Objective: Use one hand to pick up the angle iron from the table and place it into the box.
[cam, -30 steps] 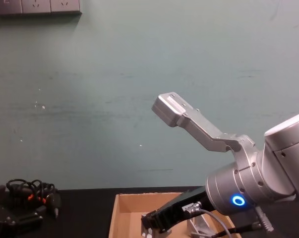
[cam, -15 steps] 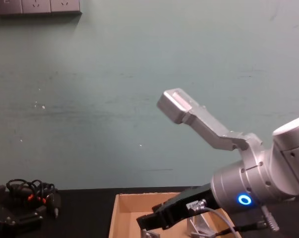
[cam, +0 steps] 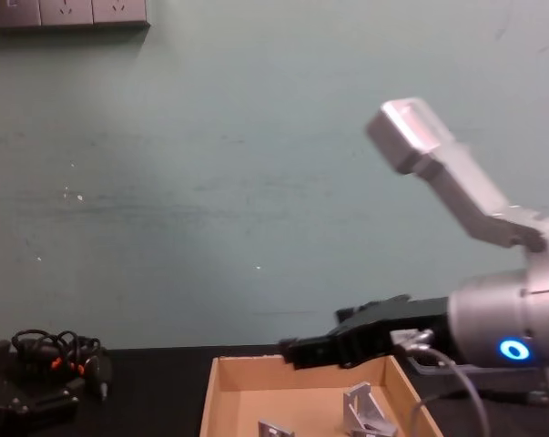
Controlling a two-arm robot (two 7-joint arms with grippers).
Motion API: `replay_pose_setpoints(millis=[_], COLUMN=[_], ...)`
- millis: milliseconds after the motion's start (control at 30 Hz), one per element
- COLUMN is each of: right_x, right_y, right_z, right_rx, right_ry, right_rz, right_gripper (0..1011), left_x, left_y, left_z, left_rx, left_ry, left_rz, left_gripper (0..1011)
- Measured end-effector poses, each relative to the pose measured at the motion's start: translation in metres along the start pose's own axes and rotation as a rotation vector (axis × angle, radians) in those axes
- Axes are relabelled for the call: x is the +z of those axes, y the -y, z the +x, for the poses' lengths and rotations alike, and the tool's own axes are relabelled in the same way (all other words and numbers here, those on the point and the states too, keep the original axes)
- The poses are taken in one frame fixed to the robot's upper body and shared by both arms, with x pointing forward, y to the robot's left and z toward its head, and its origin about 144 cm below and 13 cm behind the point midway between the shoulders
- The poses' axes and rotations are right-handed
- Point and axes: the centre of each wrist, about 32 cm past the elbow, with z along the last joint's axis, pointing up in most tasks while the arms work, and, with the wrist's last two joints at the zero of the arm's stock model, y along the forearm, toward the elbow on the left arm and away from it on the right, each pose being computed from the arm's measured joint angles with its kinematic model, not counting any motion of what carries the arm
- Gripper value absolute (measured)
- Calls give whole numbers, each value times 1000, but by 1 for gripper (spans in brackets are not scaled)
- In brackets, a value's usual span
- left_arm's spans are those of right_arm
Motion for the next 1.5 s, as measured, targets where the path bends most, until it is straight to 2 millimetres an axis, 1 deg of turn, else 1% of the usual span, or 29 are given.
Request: replay_pose_setpoints(millis=[67,133,167,200,300,333,400,433,467,733,800,833,933,1033,1500], right_x=[-3,-8,-11,-11,-20,-20,-29,-29,-35,-61,-72,-72,-85,-91,-89], right_y=[7,17,23,23,38,38,48,48,56,76,82,82,88,90,88], right_z=[-1,-3,-4,-4,-7,-7,-9,-9,-10,-6,-4,-4,0,2,1], right_rx=[-27,-71,-100,-100,-193,-193,-262,-262,-313,-447,-481,-481,-510,-519,-513], right_ry=[4,15,27,27,65,65,80,80,94,110,101,101,88,81,83], right_rz=[17,37,45,45,60,60,66,66,68,88,86,86,82,82,83], right_gripper=[928,989,998,1003,1003,1003,1002,1003,1002,1003,1003,1003,1003,1003,1003], left_x=[0,0,0,0,0,0,0,0,0,0,0,0,0,0,0], left_y=[0,0,0,0,0,0,0,0,0,0,0,0,0,0,0], left_z=[0,0,0,0,0,0,0,0,0,0,0,0,0,0,0], left_rx=[0,0,0,0,0,0,0,0,0,0,0,0,0,0,0], left_ry=[0,0,0,0,0,0,0,0,0,0,0,0,0,0,0], left_rz=[0,0,0,0,0,0,0,0,0,0,0,0,0,0,0], left_gripper=[1011,1011,1011,1011,1011,1011,1011,1011,1011,1011,1011,1011,1011,1011,1011])
